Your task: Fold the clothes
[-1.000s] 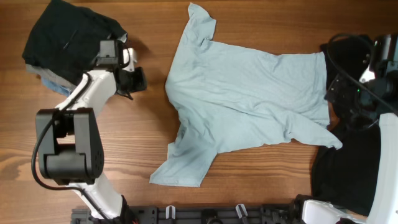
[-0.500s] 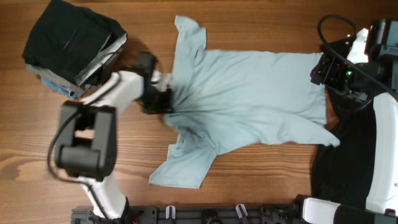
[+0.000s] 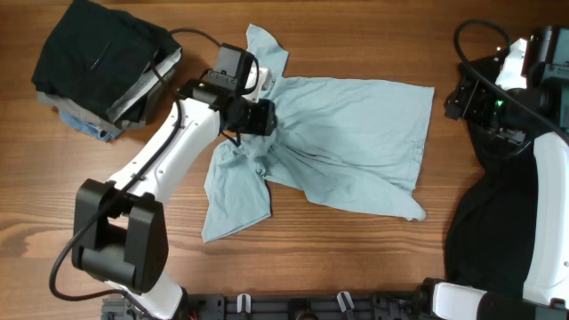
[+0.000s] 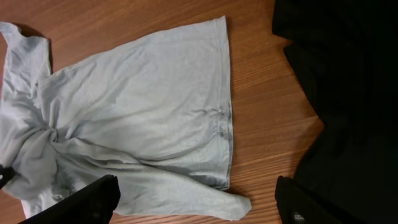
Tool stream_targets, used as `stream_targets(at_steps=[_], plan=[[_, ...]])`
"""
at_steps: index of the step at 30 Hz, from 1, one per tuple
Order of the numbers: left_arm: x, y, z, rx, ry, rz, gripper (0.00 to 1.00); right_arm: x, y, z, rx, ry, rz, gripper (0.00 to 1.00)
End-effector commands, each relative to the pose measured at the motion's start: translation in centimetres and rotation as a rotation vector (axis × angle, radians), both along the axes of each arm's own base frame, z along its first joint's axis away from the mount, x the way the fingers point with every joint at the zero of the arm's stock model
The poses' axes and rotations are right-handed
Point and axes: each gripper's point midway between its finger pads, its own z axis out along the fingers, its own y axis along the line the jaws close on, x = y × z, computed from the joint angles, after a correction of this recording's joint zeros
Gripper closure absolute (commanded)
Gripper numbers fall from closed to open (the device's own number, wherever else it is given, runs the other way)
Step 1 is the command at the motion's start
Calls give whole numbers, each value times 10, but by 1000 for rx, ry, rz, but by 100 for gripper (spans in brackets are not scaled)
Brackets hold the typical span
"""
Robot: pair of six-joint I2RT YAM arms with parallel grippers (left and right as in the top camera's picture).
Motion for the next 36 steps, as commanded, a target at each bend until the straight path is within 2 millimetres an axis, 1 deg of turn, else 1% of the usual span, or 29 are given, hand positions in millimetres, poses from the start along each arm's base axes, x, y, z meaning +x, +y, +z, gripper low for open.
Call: stream_targets(at_steps=[1,3,4,6,8,9,11,13,14,15,16,18,19,21,23,24,26,27,28,30,31,32,33,34,35,36], plan=[[7,45,-6,152,-9,102,50,1,3,-3,4,2,22,15],[12,59,-6,157,-11,137,48,1,3,-3,4,1,22,15],[16,61,-6,154,-23,146,46,2,2,-2,3,-1,22,15],[35,68,-10,142,-66,177,44,2,3,-2,4,-1,22,15],[54,73,-25,129,-87,199,44,2,2,-2,4,-1,22,15],[64,70,-36,106,-95,198,44,2,2,-2,3,-2,22,15],[83,55,-65,36,-111,171,41,2,2,-2,3,-3,22,14],[93,52,-91,31,-112,170,43,1,3,-3,4,1,22,14],[94,52,-100,34,-108,171,43,1,3,-3,4,1,22,15],[95,53,-105,38,-106,172,47,1,3,-3,4,1,22,15],[97,53,-105,39,-113,174,60,1,3,-3,4,1,22,14],[102,51,-101,29,-136,178,96,2,2,-2,4,-2,21,15],[109,51,-94,22,-162,180,96,2,2,-2,3,-4,22,15],[134,48,-56,-7,-253,192,96,4,2,-2,2,-10,22,15],[173,42,16,-58,-421,198,96,4,2,-1,1,-12,22,15],[188,39,47,-80,-492,200,96,4,2,-1,2,-11,21,15],[205,36,88,-109,-589,201,96,4,2,-1,2,-11,21,15],[208,35,93,-116,-611,202,96,4,2,-1,2,-11,21,15],[209,36,93,-111,-614,205,96,4,2,-1,2,-11,21,15],[201,42,65,-58,-527,213,50,4,2,-2,2,-10,21,15],[192,54,50,8,-465,242,34,4,2,-1,2,-11,21,15],[185,63,40,58,-427,246,32,4,2,-1,2,-11,21,15],[178,67,35,87,-400,222,29,4,2,-2,3,-8,21,14],[167,73,26,121,-348,196,25,4,2,-4,4,0,21,14],[151,83,16,148,-269,200,25,2,2,-10,11,31,19,14],[135,92,9,169,-197,205,26,-1,3,-20,19,72,18,15]])
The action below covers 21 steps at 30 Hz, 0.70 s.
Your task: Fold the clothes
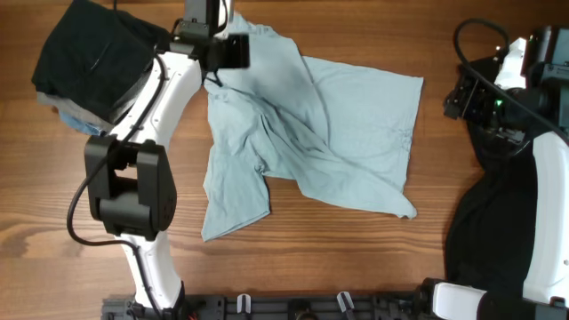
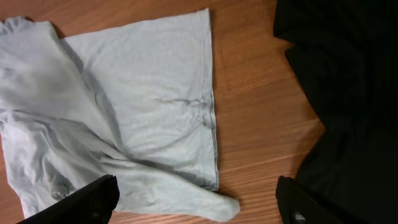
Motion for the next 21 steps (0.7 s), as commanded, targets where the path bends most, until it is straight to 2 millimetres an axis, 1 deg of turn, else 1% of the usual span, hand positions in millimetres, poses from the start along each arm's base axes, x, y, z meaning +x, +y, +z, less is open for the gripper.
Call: stream_targets(at_steps=[1,2,3,4,5,7,8,9,10,11,12,14,16,17,19,21], plan=[[-43,41,-22,90,207,32,30,-6,3,-38,32,134,6,16],[-54,47,-25,96,254,39,34,-9,4,-51,45,174,-8,18],[-66,54,-26,102,302,50,37,-14,6,-74,67,237,-12,23],[-78,63,-24,106,347,64,40,-19,11,-95,98,290,-6,32],[-89,70,-18,106,375,76,41,-23,17,-112,135,328,5,36],[-113,81,4,90,418,94,40,-31,27,-148,190,385,21,36],[-124,79,12,59,442,88,38,-32,27,-160,195,391,22,36],[-137,78,13,42,486,83,37,-30,28,-171,198,378,31,36],[-153,78,10,47,551,82,36,-26,30,-185,200,341,57,36],[-166,75,3,41,607,74,36,-26,30,-194,197,326,56,37],[-174,72,-4,29,641,67,36,-25,31,-202,201,312,51,41],[-195,66,-27,-6,723,54,36,-24,40,-220,245,262,73,46],[-209,61,-49,-34,767,48,35,-25,45,-233,269,228,83,49],[-216,61,-59,-34,787,48,35,-27,47,-237,273,222,85,50],[-227,58,-70,-57,820,43,35,-31,48,-245,275,220,86,50],[-233,56,-77,-69,836,40,35,-33,49,-251,276,206,86,58]])
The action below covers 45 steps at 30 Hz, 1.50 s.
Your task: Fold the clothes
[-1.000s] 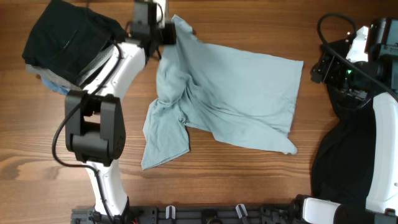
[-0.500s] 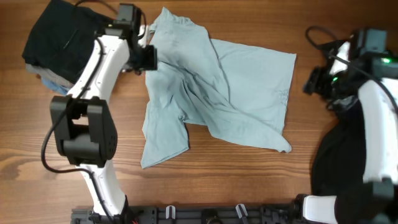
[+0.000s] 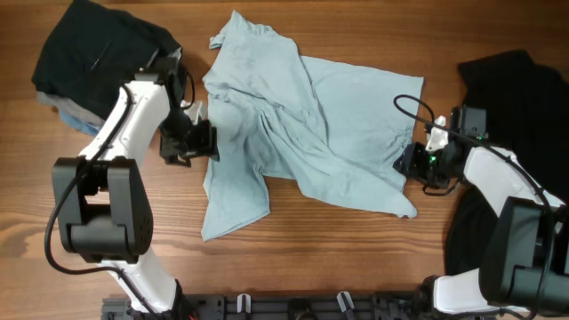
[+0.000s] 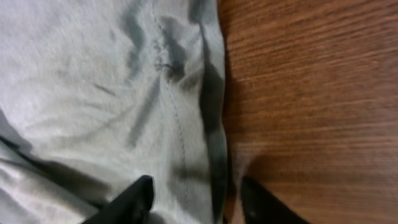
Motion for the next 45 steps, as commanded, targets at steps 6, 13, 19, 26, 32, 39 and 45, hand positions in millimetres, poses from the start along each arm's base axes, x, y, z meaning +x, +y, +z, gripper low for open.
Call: stream_targets(at_steps=[6,13,19,26,32,39,45], plan=[[-24,-9,-27,-55,53,0,32,52,-24,21,-25,-213,-86,96],[-24,-27,-32,-107,32,-23,31,91,-76,75,-38,-333,-204,32],[-67,-38,-60,-96,118,-79,34,62,-58,70,16,-233,-131,32],[-65,-30,-49,-93,127,-47,53,26,-46,71,48,-103,-142,32],[-31,0,-15,-102,-8,65,42,-24,-57,31,-44,129,-302,39],[-22,2,-40,-111,-82,76,25,-16,-46,1,8,5,-279,65],[-23,-12,-50,-182,-113,71,24,4,-44,36,28,-94,-214,96]])
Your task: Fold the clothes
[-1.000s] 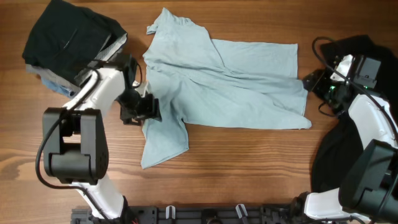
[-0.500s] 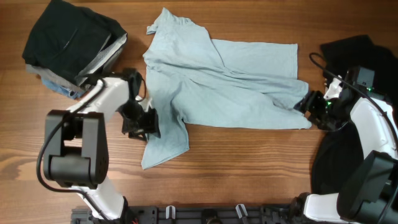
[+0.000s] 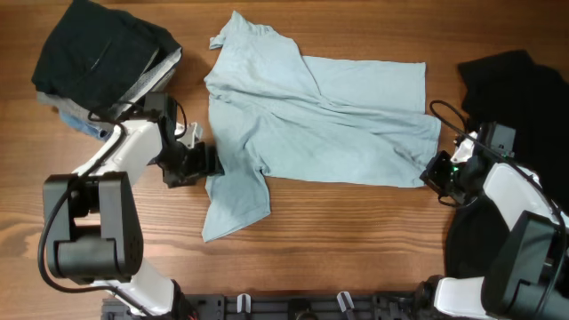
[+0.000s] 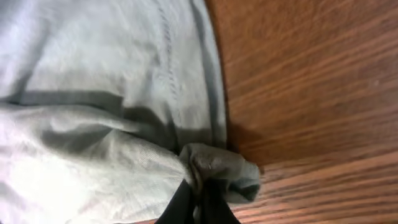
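A light blue T-shirt (image 3: 320, 116) lies spread across the middle of the table, collar end to the far left and one sleeve hanging toward the front left. My right gripper (image 3: 434, 171) is at its near right corner. In the right wrist view the right gripper (image 4: 202, 199) is shut on a bunched knot of the shirt's hem (image 4: 217, 168), with the fabric (image 4: 93, 93) stretching away to the left. My left gripper (image 3: 212, 166) touches the shirt's left edge above the sleeve. Whether its jaws hold cloth does not show.
A stack of dark folded clothes (image 3: 98, 62) sits at the far left corner. A black garment (image 3: 524, 98) lies along the right side of the table, right behind my right arm. Bare wood shows in front of the shirt.
My right gripper was open at the hem; now it is shut on the near right corner. The shirt lies flatter and reaches further right. My left gripper sits slightly nearer the front.
First my left gripper was on the crumpled left middle of the shirt, the right arm parked far right. Then the left gripper was at the table's far side with the collar end. Later it sat beside the left edge while the right reached the hem, which it now holds.
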Tool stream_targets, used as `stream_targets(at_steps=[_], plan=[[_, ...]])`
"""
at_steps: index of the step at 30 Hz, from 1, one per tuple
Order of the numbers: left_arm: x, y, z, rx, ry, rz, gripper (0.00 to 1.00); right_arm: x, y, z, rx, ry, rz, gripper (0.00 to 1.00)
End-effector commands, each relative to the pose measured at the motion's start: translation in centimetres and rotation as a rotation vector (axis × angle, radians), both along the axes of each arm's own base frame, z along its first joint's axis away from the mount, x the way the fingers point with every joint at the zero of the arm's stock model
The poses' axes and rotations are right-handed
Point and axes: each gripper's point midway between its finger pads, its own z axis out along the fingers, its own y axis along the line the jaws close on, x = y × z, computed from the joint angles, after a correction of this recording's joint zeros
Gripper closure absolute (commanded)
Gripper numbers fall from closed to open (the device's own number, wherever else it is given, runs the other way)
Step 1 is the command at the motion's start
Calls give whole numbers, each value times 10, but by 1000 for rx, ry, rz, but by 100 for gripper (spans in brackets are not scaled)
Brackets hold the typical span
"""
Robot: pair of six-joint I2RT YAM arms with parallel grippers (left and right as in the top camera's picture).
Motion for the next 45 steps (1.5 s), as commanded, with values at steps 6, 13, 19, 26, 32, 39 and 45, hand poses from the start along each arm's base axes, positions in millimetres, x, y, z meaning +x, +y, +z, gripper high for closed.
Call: stream_targets(at_steps=[6,13,19,26,32,39,45], plan=[[2,-37,-6,-48,-51,-105,41,45,7,106,-17,-348,98,96],[2,-31,-9,13,-53,-118,96,44,7,111,-23,-362,99,96],[33,25,103,24,-188,66,96,45,16,171,19,-410,115,96],[30,103,430,190,-1029,285,96,26,10,355,-152,-604,126,96],[-50,108,559,387,-1382,378,96,-19,16,468,-302,-827,100,96],[26,115,510,250,-1208,311,96,29,5,442,-236,-750,119,96],[185,46,509,-317,-1361,42,96,161,0,452,-134,-991,222,96]])
